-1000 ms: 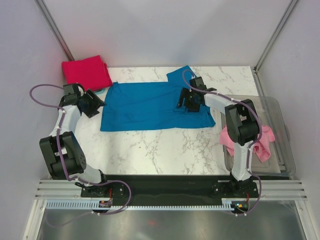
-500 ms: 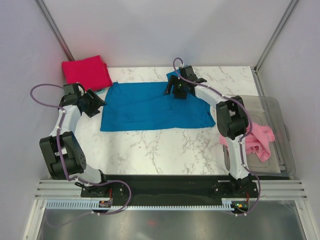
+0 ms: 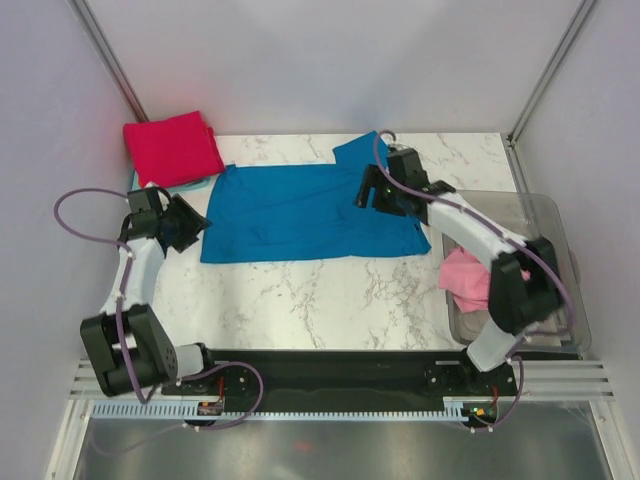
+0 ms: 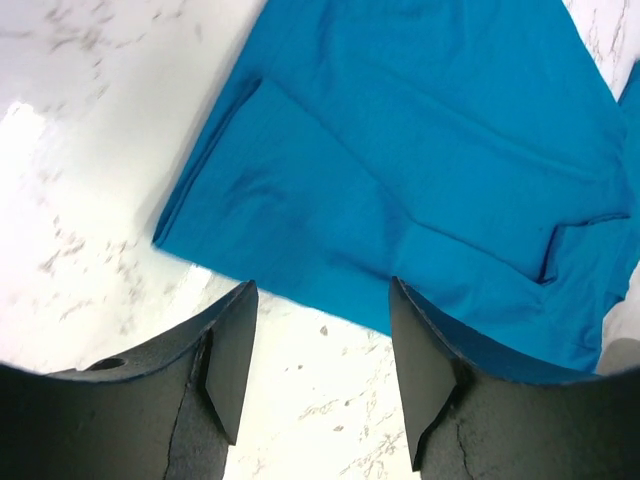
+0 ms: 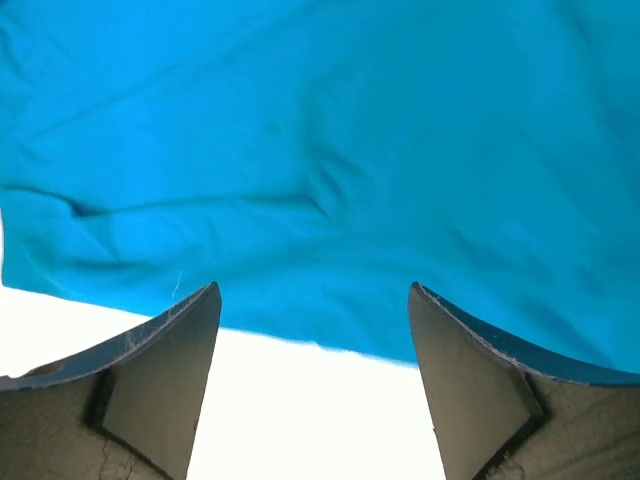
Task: Fold and stack the t-shirts
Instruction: Fold the tshirt
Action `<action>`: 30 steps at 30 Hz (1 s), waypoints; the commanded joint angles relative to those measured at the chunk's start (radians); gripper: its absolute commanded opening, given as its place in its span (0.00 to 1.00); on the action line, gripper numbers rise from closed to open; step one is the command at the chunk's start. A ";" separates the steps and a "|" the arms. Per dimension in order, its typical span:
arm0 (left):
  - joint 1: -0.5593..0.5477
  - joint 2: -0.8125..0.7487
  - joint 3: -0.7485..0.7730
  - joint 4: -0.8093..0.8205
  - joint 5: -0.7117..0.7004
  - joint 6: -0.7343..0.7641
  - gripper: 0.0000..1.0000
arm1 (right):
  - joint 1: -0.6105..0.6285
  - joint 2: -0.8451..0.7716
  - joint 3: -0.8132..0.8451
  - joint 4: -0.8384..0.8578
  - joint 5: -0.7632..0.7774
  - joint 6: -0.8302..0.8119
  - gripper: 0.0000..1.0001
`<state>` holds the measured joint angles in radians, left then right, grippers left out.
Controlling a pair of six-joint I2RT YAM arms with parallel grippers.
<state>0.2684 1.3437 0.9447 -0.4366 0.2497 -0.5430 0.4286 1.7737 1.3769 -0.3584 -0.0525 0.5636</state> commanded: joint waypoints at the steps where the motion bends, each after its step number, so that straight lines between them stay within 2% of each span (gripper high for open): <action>1: -0.003 -0.176 -0.108 0.050 -0.115 -0.089 0.62 | 0.015 -0.251 -0.249 -0.002 0.161 0.018 0.84; 4: -0.003 -0.285 -0.217 0.078 -0.147 -0.130 0.61 | 0.016 -0.385 -0.496 0.002 0.213 0.091 0.85; 8: -0.001 -0.321 -0.299 0.139 -0.138 -0.175 0.60 | -0.011 -0.431 -0.597 0.004 0.243 0.116 0.86; 12: -0.001 -0.327 -0.398 0.213 -0.132 -0.198 0.61 | -0.048 -0.408 -0.613 0.001 0.250 0.107 0.81; 18: -0.001 -0.258 -0.437 0.281 -0.136 -0.222 0.60 | -0.070 -0.323 -0.582 0.036 0.301 0.098 0.72; 25: -0.001 -0.190 -0.468 0.361 -0.201 -0.275 0.61 | -0.111 -0.200 -0.556 0.117 0.310 0.087 0.67; 30: -0.001 -0.082 -0.468 0.424 -0.198 -0.307 0.62 | -0.126 -0.162 -0.529 0.136 0.321 0.065 0.66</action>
<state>0.2668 1.2057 0.4767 -0.0998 0.0814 -0.7963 0.3149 1.5826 0.8181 -0.2462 0.2379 0.6464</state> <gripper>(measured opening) 0.620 0.660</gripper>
